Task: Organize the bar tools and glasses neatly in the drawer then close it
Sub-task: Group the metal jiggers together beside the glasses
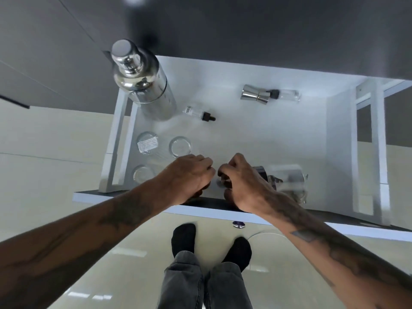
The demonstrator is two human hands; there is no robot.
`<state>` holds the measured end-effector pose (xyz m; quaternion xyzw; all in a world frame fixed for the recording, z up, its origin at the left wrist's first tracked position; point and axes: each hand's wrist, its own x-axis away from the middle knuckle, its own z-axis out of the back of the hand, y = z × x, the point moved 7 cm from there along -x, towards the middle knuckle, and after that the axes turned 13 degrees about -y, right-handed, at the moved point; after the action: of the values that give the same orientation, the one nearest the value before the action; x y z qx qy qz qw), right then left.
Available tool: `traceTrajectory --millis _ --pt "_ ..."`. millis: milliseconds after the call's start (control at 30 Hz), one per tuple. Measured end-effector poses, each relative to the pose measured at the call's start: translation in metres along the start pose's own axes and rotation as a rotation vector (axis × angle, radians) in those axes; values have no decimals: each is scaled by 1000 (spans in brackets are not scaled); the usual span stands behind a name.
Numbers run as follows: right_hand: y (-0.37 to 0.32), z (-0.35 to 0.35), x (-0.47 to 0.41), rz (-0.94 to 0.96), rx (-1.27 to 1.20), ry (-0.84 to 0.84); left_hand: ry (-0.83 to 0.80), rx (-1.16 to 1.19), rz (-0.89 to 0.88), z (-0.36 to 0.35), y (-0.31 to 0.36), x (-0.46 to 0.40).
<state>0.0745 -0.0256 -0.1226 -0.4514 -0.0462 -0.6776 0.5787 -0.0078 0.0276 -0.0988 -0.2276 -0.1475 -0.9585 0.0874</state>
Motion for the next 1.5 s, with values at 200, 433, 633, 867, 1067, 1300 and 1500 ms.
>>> traceTrajectory --millis 200,433,633,867,1067,1300,1500 --pt "5 -12 -10 11 18 -148 -128 -61 -15 -12 1 -8" --pt "1 -13 -11 -4 0 -315 -310 30 61 -11 -2 -12" --pt "7 7 1 -77 -6 -323 -339 -39 63 10 -3 -9" --pt "122 133 -3 -320 -110 417 206 51 110 90 -32 -81" --pt "160 148 -54 -313 234 488 177 -92 191 70 -38 -202" --pt "178 130 -35 -294 117 550 221 -9 269 49 -61 -194" --pt "195 62 68 -689 -479 24 268 769 300 64 -67 -118"
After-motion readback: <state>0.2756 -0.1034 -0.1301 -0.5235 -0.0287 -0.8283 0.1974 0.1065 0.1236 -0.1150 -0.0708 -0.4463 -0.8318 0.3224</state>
